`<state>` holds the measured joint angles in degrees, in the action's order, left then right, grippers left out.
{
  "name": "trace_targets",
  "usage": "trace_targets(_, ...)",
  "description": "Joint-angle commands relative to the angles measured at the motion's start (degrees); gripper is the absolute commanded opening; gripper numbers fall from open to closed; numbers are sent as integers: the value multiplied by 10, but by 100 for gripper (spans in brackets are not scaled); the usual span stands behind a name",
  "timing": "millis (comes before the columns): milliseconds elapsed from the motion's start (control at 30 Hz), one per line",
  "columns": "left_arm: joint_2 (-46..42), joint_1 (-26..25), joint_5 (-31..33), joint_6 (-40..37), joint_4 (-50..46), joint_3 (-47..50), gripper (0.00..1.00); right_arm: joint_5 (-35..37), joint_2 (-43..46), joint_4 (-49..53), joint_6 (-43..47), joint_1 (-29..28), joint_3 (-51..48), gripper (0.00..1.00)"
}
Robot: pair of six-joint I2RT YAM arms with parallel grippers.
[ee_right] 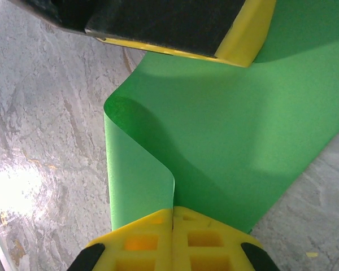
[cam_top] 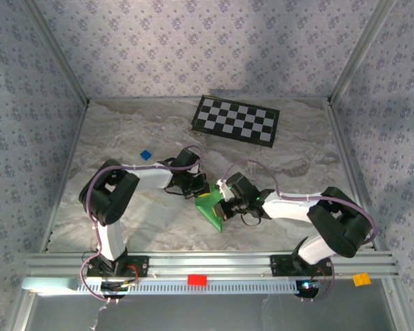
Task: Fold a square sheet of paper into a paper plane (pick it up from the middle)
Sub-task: Third fold the triangle at the center of the table.
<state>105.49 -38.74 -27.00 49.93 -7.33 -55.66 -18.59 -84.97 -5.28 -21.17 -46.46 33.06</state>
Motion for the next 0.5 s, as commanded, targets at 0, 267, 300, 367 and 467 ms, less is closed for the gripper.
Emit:
trace_targets(0,9,-1,37,-6,-28,15,5,12,0,11,9,3,9,0)
trace_targets(267,9,-2,36,-6,-28,14,5,22,-9,11,9,3,14,0)
trace_targets(300,9,-1,36,-6,-29,13,5,22,-10,11,9,3,15,0)
trace_targets(367,9,-2,36,-7,-29,13,5,21,-12,10,8,3,16,0)
trace_targets(467,9,-2,36,-7,-29,13,5,19,-16,11,8,3,17,0)
